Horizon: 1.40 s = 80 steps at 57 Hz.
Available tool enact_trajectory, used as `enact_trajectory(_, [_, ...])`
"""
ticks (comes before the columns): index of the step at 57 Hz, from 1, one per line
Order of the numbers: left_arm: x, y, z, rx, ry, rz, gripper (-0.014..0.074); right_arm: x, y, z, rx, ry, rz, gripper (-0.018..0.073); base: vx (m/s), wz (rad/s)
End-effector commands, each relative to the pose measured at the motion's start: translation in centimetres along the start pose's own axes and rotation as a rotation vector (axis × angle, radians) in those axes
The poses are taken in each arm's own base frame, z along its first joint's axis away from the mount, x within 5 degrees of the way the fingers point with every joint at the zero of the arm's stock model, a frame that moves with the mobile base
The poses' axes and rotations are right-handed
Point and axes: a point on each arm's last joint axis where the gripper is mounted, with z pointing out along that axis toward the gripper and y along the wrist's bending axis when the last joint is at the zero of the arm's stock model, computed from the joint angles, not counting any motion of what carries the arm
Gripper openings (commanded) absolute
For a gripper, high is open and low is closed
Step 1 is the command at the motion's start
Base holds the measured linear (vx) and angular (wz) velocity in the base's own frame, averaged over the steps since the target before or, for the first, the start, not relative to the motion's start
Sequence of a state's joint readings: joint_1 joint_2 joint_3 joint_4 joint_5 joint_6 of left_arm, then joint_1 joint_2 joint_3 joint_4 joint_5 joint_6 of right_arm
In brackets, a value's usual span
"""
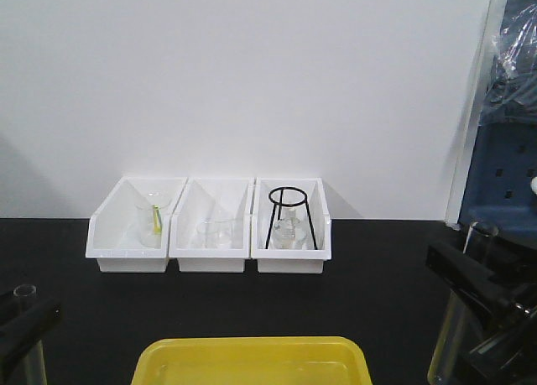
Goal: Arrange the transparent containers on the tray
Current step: 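Approach the yellow tray while holding both tubes upright, then lower the left gripper's tube into the yellow tray and open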
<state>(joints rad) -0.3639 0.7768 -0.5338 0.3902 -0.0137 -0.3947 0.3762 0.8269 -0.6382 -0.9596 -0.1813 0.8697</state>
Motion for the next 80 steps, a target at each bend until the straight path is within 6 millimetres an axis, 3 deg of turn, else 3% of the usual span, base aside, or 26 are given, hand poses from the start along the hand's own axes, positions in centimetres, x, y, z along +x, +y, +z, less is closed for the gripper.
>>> enact_trajectory(1, [-1.7,-0.4,-0.2,0.035,-0.107,-0.011,-0.0007,-1.4,0.1,-0.2,-0.026,-0.066,0.000,-0.0013,0.00,0.00])
enact_trajectory(11, [-1.6,-0.3,-0.1,0.032,-0.092,-0.018,-0.0007,-1.4,0.1,-0.2,-0.026,-0.066,0.000,-0.0013,0.00,0.00])
enact_trajectory(15, [-1.2,-0.2,0.1,0.018,-0.052,-0.111,-0.0007,-1.4,0.1,-0.2,-0.026,-0.066,0.000,-0.0013,0.00,0.00])
enact_trajectory(27, [0.7,0.3,2.2,-0.080,0.235,-0.308,-0.0007,-1.4,0.1,-0.2,-0.026,-0.066,0.000,-0.0013,0.00,0.00])
enact_trajectory(44, [-2.5,-0.4,9.7,-0.027,0.499,-0.255,-0.0007,-1.4,0.1,-0.2,-0.026,-0.066,0.000,-0.0013,0.00,0.00])
enact_trajectory(52, [-2.7,-1.4,14.1,0.065,0.560,-0.319,-0.0007,-1.3,0.1,-0.2,-0.019,-0.061,0.000,-0.0013,0.00,0.00])
enact_trajectory(58, [-1.6,-1.7,17.2,0.081,0.633,-0.350,-0.0007,-1.3,0.1,-0.2,-0.019,-0.060,0.000,-0.0013,0.00,0.00])
enact_trajectory(67, [1.5,-1.8,20.9,0.043,0.769,-0.434,-0.0005,-1.3,0.1,-0.2,-0.019,-0.060,0.000,-0.0013,0.00,0.00])
enact_trajectory(80, [6.2,-1.6,23.5,-0.058,0.889,-0.566,0.0000,-1.3,0.1,-0.2,-0.020,-0.061,0.000,-0.0013,0.00,0.00])
